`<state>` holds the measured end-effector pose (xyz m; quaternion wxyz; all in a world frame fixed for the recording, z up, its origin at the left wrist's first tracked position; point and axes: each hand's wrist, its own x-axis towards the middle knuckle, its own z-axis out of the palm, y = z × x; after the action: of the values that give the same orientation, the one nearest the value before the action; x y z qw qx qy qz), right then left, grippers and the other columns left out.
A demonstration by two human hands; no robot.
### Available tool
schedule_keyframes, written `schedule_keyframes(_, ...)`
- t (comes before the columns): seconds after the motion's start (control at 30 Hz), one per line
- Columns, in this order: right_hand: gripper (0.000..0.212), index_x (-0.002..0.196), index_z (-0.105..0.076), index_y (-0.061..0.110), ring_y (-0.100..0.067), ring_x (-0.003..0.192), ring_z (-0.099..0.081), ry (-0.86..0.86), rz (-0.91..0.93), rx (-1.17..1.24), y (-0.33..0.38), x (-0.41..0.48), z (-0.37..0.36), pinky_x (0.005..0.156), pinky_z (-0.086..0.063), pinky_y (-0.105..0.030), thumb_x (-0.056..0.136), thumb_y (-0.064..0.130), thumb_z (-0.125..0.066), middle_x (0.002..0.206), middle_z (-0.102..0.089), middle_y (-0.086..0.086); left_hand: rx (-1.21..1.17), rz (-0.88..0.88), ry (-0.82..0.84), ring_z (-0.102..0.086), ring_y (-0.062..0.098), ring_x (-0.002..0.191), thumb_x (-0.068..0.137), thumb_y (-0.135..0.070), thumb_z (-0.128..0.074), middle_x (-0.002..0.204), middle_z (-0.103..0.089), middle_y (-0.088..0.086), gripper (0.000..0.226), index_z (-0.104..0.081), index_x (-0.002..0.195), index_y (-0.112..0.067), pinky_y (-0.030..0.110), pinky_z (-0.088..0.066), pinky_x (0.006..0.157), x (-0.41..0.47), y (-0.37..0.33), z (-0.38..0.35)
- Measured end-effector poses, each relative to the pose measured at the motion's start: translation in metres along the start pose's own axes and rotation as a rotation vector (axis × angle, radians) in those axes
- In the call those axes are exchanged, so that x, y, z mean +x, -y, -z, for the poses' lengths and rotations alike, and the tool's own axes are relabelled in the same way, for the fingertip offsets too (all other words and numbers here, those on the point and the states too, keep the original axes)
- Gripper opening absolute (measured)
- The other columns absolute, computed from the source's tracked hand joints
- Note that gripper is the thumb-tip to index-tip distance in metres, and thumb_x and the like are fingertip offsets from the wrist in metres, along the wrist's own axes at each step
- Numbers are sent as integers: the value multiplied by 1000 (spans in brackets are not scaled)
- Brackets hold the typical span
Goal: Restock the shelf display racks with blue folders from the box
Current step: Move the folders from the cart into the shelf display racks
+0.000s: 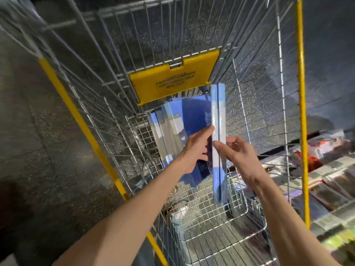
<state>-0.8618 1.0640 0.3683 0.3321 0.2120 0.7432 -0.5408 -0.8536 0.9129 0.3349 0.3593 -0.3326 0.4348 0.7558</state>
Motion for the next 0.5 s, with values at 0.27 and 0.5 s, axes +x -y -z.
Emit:
schedule_keyframes(0.27,58,104,-52,18,-47,80,-64,-178,225,-299,15,-5,14,70,-52,-64,69,59,-72,88,-66,-25,112,-81,100,-66,39,113,101,-65,-21,133,-61,20,59,-43,149,-38,39,-60,78,-53,-45,-13)
schedule_keyframes(0.5,35,115,-51,3,-9,63,-49,-249,544,-515,122,-109,23,56,-35,-18,86,18,-65,73,-51,2,185,-473,-157,-58,21,120,100,-59,-42,143,-55,2,54,-48,143,-27,37,-54,75,-130,-103,-57)
